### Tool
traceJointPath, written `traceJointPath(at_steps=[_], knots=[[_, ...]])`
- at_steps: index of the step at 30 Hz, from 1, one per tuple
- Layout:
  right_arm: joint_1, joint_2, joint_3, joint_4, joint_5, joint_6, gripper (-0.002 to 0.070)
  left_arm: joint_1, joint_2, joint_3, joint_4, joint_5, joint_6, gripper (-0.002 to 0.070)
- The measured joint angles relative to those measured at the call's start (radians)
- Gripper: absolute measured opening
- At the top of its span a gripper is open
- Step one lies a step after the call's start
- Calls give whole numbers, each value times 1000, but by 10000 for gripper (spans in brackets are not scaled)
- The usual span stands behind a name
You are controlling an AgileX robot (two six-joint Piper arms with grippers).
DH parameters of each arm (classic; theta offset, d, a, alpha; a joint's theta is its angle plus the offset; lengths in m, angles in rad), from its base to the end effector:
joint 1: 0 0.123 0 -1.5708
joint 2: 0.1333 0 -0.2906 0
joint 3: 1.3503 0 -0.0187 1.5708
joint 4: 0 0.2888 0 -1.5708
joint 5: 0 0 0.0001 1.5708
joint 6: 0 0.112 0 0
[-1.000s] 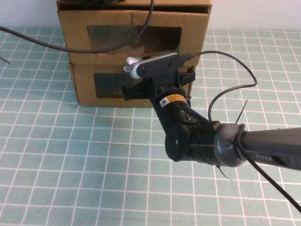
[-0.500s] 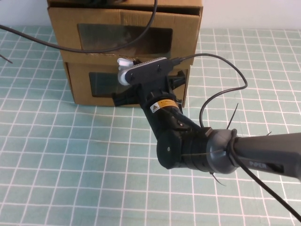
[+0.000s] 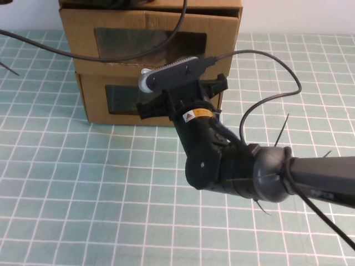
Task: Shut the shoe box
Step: Close the shoe box with your right arm
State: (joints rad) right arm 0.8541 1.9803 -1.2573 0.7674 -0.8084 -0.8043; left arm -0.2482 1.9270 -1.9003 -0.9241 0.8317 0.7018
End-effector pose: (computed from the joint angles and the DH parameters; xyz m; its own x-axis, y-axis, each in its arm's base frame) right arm 0.3645 0.3329 0.2163 0.0757 -0.1961 -0.9777 -0.3133 0.9261 -0.2100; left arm 0.4704 -0.1874 0.3703 -0.5031 0.1052 -0.8578 0.6803 0.6603 -0.3180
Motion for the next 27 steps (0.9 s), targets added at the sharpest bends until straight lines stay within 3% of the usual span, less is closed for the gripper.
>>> traceJointPath(at_steps=[9,27], knots=[[19,-45,0,-29,146,75,-14,0,0,-1,-2,-2,0,-5],[-49,72,-109,-128,154,230,-14,0,0,-1,-4,-6,2,-5]])
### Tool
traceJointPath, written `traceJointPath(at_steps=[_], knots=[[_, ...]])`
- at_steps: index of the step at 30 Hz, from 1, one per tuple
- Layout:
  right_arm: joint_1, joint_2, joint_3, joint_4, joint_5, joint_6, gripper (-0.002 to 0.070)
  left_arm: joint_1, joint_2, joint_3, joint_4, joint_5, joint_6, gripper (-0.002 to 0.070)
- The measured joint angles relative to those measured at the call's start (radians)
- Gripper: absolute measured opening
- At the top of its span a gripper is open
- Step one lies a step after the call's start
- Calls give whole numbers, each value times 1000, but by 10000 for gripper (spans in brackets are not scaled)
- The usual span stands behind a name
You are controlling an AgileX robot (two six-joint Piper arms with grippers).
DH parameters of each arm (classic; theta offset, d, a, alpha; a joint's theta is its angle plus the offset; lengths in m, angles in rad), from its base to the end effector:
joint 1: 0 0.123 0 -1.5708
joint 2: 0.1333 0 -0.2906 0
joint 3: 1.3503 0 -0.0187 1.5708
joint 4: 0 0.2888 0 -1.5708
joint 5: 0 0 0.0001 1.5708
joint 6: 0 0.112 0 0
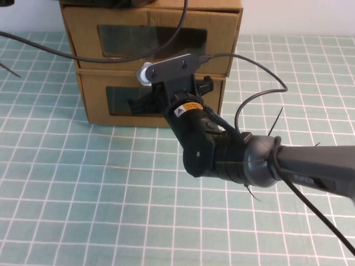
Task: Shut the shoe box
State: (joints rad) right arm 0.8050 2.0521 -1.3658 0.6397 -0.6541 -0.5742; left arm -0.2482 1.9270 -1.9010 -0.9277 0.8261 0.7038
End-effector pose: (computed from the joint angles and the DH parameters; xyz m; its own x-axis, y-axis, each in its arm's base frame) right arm 0.3903 0.3473 0.2080 -0.0159 -0.0713 -0.9973 -0.4211 0.9051 -0.0580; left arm 0.4709 -0.1874 0.3711 -0.4996 0.1004 -0.8604 0.6795 0.6615 -0.3173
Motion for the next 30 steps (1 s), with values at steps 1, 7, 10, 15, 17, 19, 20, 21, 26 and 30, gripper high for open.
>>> traceJointPath(at_steps=[1,7,10,15,17,19,20,21,26,30], knots=[[0,0,0,-7,0,0,-14,0,0,0,0,0,0,-5],[10,-63,84,-41,19,0,-14,20,-4,0,-37,13,-1,-5],[23,-129,174,-64,38,-10,-14,51,-19,2,-56,24,-1,-5],[25,-264,243,-156,275,-60,-14,89,-77,4,-56,52,-1,-5],[24,-328,224,-179,439,-131,-14,91,-112,4,-46,71,-2,-5],[20,-383,182,-196,635,-209,-14,91,-149,4,-18,101,-2,-5],[15,-402,162,-202,730,-232,-14,91,-164,4,-4,116,-4,-5],[6,-423,135,-212,817,-250,-14,91,-185,4,14,134,-7,-5],[-66,-508,-5,-344,1161,-276,-14,91,-290,4,100,194,-57,-5],[-100,-544,-113,-531,1448,-259,-14,91,-395,6,139,262,-103,-5]])
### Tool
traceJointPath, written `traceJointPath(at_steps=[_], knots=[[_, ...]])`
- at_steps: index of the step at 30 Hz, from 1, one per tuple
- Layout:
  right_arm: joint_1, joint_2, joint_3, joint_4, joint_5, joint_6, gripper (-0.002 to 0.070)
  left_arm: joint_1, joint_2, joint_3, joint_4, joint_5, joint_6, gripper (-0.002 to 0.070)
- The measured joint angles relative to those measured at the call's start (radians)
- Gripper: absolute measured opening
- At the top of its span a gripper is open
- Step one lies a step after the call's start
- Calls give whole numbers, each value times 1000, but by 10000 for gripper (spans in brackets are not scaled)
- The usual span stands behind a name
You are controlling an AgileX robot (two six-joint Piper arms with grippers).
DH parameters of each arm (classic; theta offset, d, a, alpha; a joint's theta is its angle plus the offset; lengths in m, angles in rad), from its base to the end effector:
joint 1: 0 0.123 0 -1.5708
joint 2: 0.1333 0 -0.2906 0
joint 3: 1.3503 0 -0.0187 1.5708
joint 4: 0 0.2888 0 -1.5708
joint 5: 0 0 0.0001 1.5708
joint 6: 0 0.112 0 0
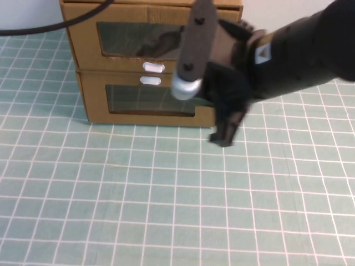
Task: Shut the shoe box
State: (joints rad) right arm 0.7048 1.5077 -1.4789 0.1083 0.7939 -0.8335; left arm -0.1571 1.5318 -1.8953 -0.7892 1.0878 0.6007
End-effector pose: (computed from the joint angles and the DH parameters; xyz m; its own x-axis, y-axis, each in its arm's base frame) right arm 0.2919 0.2596 0.3737 0.1036 -0.8111 -0.5756 -0.8511 0.2272 -0.4733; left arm 0.3410 -0.1253 0.5146 -0.3411 0.1818 -0.9223 0.7375 0.6602 -0.1426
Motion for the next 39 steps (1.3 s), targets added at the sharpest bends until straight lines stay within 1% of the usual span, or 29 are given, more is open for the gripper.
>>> traceJointPath(at_steps=[2,5,7,9,13,16,20,26,29,32,35,39], knots=[[-11,-17,-22,-129,107,94,-14,0,-54,17,9,24,-13,-5],[-32,-51,-26,-306,180,292,-14,0,-150,70,32,33,-34,-5],[-41,-90,-26,-364,192,381,-14,0,-225,128,50,33,-44,-5],[-41,-154,-12,-385,187,445,-14,0,-305,203,68,33,-51,-5],[-41,-313,56,-416,115,572,-14,0,-480,386,94,23,-56,-5],[-41,-452,164,-428,45,634,-14,0,-630,544,123,-9,-67,-5],[-41,-665,385,-434,-54,729,-14,0,-863,771,165,-67,-103,-5],[-41,-955,727,-445,-152,870,-14,0,-1162,1027,211,-106,-150,-5],[-41,-1092,883,-445,-206,913,-14,0,-1278,1133,218,-139,-158,-5],[-41,-1197,1022,-448,-261,960,-14,0,-1358,1222,242,-219,-161,-5],[-41,-1272,1125,-468,-289,1019,-14,0,-1377,1306,272,-323,-161,-5],[-41,-1335,1202,-479,-275,1043,-14,0,-1377,1404,289,-418,-161,-5]])
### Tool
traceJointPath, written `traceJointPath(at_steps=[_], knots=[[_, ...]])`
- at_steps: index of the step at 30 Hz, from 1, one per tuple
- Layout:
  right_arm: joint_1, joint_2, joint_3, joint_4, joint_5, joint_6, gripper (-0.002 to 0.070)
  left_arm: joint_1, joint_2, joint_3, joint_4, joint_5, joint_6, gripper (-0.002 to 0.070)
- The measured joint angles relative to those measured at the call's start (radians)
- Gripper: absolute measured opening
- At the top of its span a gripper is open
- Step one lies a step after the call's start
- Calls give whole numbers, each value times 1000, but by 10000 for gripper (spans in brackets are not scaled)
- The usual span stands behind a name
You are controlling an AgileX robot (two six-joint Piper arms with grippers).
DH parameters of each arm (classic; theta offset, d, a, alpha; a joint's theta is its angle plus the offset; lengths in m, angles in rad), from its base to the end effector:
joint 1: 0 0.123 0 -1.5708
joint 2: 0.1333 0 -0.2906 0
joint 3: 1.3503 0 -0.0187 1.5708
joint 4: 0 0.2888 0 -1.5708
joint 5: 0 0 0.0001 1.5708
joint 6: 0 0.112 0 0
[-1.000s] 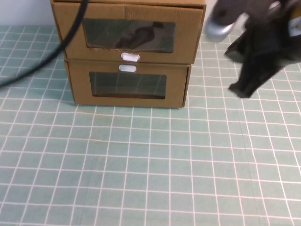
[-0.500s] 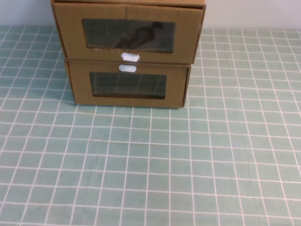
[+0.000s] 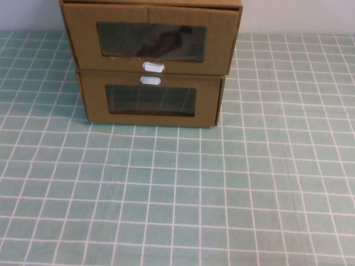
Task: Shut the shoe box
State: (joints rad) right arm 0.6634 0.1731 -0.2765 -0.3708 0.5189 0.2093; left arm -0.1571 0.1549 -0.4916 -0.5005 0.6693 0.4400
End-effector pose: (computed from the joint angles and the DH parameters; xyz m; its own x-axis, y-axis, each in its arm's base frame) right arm 0.0977 0.0508 0.2512 -0.1756 -0.2821 -0.9432 -0.4942 0.8539 -0.1634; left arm 0.0758 -0.0458 0.3219 -0.1642 0.0596 -0.9846 0.4445 0.8956 -0.0199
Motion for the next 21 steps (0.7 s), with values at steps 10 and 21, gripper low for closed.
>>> traceJointPath(at_steps=[10,21], knots=[[0,-13,5,29,9,1,-14,0,0,62,5,-32,0,-5],[0,-13,5,37,9,1,-14,0,0,67,4,-24,0,-5]])
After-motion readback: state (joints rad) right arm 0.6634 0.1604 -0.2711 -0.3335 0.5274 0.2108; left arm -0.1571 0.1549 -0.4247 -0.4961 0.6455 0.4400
